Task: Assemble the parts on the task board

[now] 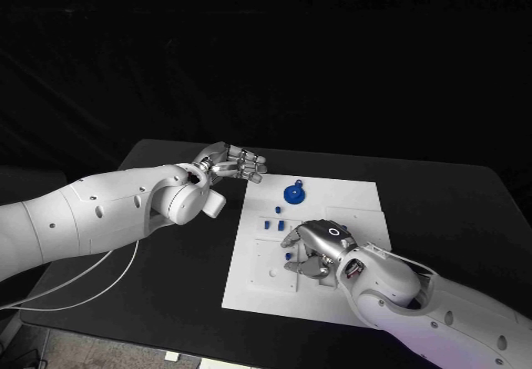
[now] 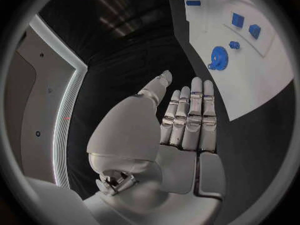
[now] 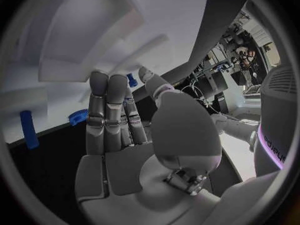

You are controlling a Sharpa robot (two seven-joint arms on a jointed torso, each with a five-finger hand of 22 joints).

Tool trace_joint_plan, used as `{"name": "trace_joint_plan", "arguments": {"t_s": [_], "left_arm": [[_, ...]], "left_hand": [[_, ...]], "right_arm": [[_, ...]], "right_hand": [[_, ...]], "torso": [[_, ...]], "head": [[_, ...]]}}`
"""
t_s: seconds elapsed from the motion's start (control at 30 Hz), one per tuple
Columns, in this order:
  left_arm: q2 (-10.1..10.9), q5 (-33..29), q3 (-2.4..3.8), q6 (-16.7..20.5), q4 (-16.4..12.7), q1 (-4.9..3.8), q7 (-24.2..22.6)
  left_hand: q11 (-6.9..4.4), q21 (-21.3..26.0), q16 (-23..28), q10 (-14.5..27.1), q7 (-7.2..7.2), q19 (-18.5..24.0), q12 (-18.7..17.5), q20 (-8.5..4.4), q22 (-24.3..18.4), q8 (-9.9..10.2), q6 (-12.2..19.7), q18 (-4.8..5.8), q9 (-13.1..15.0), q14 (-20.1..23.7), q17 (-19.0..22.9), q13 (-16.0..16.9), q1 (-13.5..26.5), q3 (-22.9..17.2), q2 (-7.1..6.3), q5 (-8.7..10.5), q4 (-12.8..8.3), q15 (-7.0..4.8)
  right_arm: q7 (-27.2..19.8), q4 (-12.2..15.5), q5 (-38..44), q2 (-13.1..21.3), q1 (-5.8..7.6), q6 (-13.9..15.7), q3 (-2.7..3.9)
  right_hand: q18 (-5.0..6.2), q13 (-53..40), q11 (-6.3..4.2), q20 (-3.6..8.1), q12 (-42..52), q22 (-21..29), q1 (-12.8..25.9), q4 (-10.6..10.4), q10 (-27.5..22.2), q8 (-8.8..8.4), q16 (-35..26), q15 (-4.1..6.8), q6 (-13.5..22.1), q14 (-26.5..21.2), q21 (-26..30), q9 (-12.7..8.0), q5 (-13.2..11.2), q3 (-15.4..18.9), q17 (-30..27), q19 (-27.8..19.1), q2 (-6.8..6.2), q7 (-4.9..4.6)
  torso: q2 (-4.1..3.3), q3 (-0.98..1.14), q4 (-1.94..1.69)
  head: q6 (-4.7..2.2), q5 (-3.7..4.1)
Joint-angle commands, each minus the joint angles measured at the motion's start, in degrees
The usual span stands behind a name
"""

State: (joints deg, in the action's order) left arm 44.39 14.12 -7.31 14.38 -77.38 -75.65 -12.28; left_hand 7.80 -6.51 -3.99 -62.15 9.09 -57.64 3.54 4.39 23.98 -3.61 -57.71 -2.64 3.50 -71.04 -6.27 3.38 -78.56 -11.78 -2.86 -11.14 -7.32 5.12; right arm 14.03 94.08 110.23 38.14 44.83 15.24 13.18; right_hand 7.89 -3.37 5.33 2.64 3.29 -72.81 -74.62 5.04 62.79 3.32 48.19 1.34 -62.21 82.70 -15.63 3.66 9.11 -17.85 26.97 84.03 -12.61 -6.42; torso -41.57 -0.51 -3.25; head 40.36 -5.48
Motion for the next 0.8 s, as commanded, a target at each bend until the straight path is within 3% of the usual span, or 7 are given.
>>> {"name": "trace_joint_plan", "arguments": {"t_s": [0.03, 0.17, 0.3, 0.37, 0.53, 0.7, 0.8], "left_arm": [[0.1, -0.3, 0.06, -0.6, -0.1, -0.06, -0.3], [0.1, -0.3, 0.06, -0.6, 0.0, -0.06, -0.3], [0.1, -0.3, 0.06, -0.6, 0.0, -0.06, -0.3], [0.1, -0.3, 0.06, -0.6, 0.0, -0.06, -0.3], [0.1, -0.3, 0.06, -0.6, 0.1, -0.06, -0.4], [0.1, -0.3, 0.06, -0.6, 0.2, -0.06, -0.5], [0.1, -0.3, 0.06, -0.7, 0.3, -0.06, -0.5]], "left_hand": [[0.06, -0.2, 0.2, 0.3, -0.16, 0.1, -0.2, -0.18, -0.2, -0.1, 0.5, -0.12, 0.1, 0.0, -0.1, 0.0, 0.0, 0.1, 0.43, 0.23, 0.5, 0.13], [0.06, -0.2, 0.2, 0.3, -0.16, 0.1, -0.2, -0.18, -0.2, -0.1, 0.5, -0.12, 0.1, 0.0, -0.1, 0.0, 0.0, 0.1, 0.43, 0.23, 0.5, 0.13], [0.06, -0.2, 0.2, 0.3, -0.16, 0.1, -0.2, -0.18, -0.2, -0.1, 0.5, -0.12, 0.1, 0.0, -0.1, 0.0, 0.0, 0.1, 0.43, 0.23, 0.5, 0.13], [0.06, -0.2, 0.2, 0.3, -0.16, 0.1, -0.2, -0.18, -0.2, -0.1, 0.5, -0.12, 0.1, 0.0, -0.1, 0.0, 0.0, 0.1, 0.43, 0.23, 0.5, 0.13], [0.06, -0.2, 0.2, 0.3, -0.17, 0.0, -0.2, -0.20, -0.3, -0.1, 0.5, -0.13, 0.1, 0.0, -0.1, 0.0, -0.1, 0.1, 0.45, 0.17, 0.5, 0.11], [0.06, -0.2, 0.2, 0.3, -0.17, 0.0, -0.2, -0.20, -0.3, -0.1, 0.5, -0.13, 0.1, 0.0, -0.1, 0.0, -0.1, 0.1, 0.45, 0.17, 0.5, 0.11], [0.06, -0.2, 0.2, 0.3, -0.17, 0.0, -0.2, -0.20, -0.3, -0.1, 0.5, -0.13, 0.1, 0.0, -0.1, 0.0, -0.1, 0.1, 0.45, 0.17, 0.5, 0.11]], "right_arm": [[-0.8, 0.7, -1.4, 0.5, -0.03, 3.5, 0.01], [-1.1, 2.0, -2.3, 1.5, -0.02, 4.5, 0.32], [-1.2, 3.5, -3.4, 2.6, 0.00, 4.6, 1.42], [-1.0, 4.3, -3.5, 3.3, 0.02, 3.7, 2.28], [-0.5, 5.8, -4.0, 6.1, 0.61, -0.5, 5.55], [-0.1, 5.6, -4.6, 8.3, 1.60, -3.0, 7.98], [0.2, 4.4, -5.0, 9.4, 2.25, -4.3, 8.95]], "right_hand": [[1.01, 0.0, 0.18, -0.61, 0.2, 0.7, -1.2, -2.2, -0.8, 0.26, -0.3, -0.32, 0.8, 0.0, 0.6, -0.1, 1.0, 4.2, -0.1, 2.3, 0.01, -0.34], [1.07, 0.0, 0.19, -0.65, 0.1, 1.4, -2.5, -5.1, -0.9, 0.27, -0.2, -0.34, 1.0, 0.1, 0.3, -0.1, 1.4, 6.6, -0.2, 2.3, -0.21, -0.32], [1.01, 0.0, 0.09, -0.62, 0.2, 1.5, -2.6, -5.5, -0.4, 0.25, -0.1, -0.29, 0.7, 0.1, 0.0, -0.1, 1.6, 6.7, -0.2, 2.3, -0.04, -0.22], [0.87, 0.0, -0.05, -0.52, 0.1, 1.5, -2.8, -5.4, 0.1, 0.24, 0.0, -0.19, 0.5, 0.1, -0.4, -0.1, 1.5, 6.2, -0.2, 2.3, 0.15, -0.16], [0.64, 0.0, -0.22, -0.34, 0.1, 1.4, -2.8, -4.8, 0.7, 0.24, 0.3, -0.05, 0.5, 0.1, -1.3, -0.1, 2.5, 5.2, 0.1, 2.3, 0.54, 0.41], [0.58, 0.0, -0.27, -0.26, 0.1, 1.2, -2.8, -3.6, 0.9, 0.22, 0.7, -0.03, 0.3, 0.0, -2.1, -0.1, 2.1, 3.3, 0.5, 2.3, 0.64, 0.49], [0.59, 0.0, -0.27, -0.27, 0.1, 1.3, -2.5, -3.2, 1.0, 0.20, 0.9, -0.03, 0.1, -0.1, -2.2, -0.1, 2.1, 2.5, 0.6, 2.3, 0.56, 0.52]], "torso": [[0.02, 0.01, 0.06], [0.03, 0.07, 0.12], [0.04, 0.09, 0.11], [0.01, 0.07, 0.08], [0.03, 0.09, 0.10], [0.16, 0.09, 0.22], [0.19, 0.05, 0.23]], "head": [[-0.15, 0.17], [-0.10, 0.22], [-0.14, 0.36], [-0.28, 0.56], [-0.53, 1.09], [-0.39, 1.02], [-0.42, 1.09]]}}
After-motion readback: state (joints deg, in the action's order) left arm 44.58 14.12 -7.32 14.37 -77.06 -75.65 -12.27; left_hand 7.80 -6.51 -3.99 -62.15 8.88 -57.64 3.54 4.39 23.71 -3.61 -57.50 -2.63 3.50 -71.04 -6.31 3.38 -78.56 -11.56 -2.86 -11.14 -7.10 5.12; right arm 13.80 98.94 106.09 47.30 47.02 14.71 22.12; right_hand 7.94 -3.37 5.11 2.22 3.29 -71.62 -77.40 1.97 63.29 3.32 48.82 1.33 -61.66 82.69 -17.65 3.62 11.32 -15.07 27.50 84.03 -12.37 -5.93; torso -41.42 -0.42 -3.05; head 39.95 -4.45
